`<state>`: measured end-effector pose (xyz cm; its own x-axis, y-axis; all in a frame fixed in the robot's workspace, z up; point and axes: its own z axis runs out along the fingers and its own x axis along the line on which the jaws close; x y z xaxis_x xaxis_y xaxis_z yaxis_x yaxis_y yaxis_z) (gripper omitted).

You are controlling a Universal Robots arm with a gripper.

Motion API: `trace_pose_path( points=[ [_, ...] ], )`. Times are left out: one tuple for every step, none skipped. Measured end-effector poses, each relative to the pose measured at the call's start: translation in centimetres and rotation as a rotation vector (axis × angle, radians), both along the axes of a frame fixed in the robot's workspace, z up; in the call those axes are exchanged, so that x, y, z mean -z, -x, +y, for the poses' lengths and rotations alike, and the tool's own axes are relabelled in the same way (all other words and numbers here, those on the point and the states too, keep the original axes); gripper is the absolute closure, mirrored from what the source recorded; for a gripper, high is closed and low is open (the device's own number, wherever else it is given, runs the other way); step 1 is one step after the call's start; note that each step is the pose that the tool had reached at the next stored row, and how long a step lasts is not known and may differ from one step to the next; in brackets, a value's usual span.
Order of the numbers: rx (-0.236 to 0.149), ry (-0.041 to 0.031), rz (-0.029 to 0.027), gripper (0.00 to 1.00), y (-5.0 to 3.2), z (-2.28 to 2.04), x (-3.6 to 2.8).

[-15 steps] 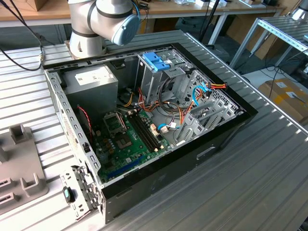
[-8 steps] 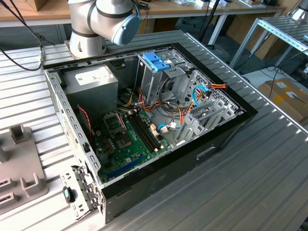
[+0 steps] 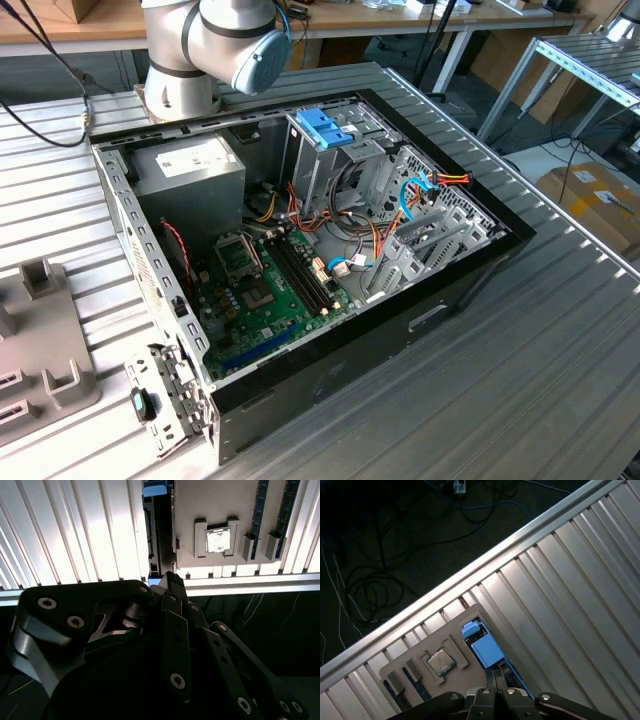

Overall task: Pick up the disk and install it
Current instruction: 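Pick up the disk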

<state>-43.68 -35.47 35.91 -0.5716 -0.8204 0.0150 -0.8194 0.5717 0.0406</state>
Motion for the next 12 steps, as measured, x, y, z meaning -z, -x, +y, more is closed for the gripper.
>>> trace_pose_path(
  points=[
    [-0.005,0.0001,0.0,0.89,0.0,0.0,0.0],
    [-0.009,0.0002,0.0,0.89,0.0,0.0,0.0],
    [-0.014,0.0002,-0.0001,0.89,0.0,0.0,0.0],
    [-0.021,0.0002,0.0,0.89,0.0,0.0,0.0],
    [-0.029,0.0003,-0.0001,0.89,0.0,0.0,0.0],
    [-0.038,0.0003,0.0,0.89,0.0,0.0,0.0],
    [-0.052,0.0003,0.0,0.89,0.0,0.0,0.0],
    [-0.064,0.0003,0.0,0.89,0.0,0.0,0.0],
    [-0.082,0.0003,0.0,0.89,0.0,0.0,0.0],
    [-0.095,0.0003,0.0,0.89,0.0,0.0,0.0],
    [-0.121,0.0003,0.0,0.89,0.0,0.0,0.0],
    [-0.149,0.0003,0.0,0.89,0.0,0.0,0.0]
  ],
)
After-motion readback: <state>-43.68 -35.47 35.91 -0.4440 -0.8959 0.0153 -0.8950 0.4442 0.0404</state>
